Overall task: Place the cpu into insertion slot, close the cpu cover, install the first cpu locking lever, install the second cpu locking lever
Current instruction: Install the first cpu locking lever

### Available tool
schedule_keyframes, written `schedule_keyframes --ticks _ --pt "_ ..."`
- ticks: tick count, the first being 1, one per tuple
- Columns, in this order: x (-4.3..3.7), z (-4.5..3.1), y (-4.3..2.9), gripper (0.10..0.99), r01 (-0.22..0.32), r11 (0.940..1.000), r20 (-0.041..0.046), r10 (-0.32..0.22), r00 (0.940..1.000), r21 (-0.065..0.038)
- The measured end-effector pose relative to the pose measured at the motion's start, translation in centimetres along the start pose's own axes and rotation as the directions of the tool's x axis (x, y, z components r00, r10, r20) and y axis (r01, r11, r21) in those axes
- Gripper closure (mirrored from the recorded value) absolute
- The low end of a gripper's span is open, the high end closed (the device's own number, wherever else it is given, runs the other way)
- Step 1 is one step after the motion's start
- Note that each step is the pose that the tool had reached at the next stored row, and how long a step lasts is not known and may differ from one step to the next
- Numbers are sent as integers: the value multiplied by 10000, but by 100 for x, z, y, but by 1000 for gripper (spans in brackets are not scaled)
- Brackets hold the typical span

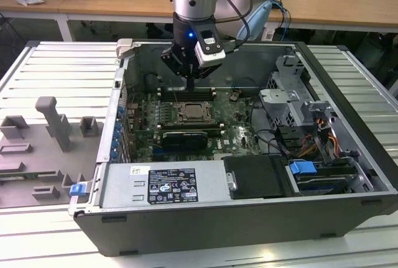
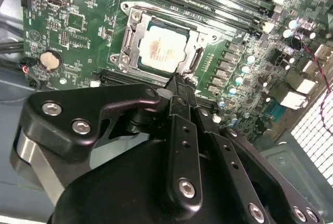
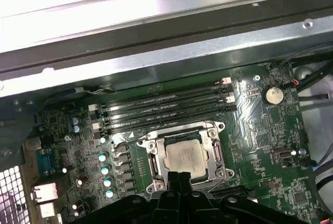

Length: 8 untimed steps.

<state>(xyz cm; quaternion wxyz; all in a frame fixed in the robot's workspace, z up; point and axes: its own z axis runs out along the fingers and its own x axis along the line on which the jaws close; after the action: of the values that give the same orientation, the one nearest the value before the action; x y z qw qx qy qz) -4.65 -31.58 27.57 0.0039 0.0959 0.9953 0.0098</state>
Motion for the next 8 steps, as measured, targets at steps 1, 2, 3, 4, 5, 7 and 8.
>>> schedule_keyframes --ticks 1,2,3,4,5,7,8 --pt "1 0 0 980 164 9999 -4 -164 9999 -3" --pt "1 1 0 980 370 9993 -8 -370 9993 -10" --pt "1 0 0 980 501 9987 -11 -501 9987 -11" --pt "1 0 0 980 638 9980 -14 -638 9980 -11" --pt "1 0 0 980 978 9952 -21 -978 9952 -13" --pt "1 0 0 980 1455 9894 -30 -1455 9894 -17" --pt "1 0 0 980 1610 9869 -33 -1610 9869 -18"
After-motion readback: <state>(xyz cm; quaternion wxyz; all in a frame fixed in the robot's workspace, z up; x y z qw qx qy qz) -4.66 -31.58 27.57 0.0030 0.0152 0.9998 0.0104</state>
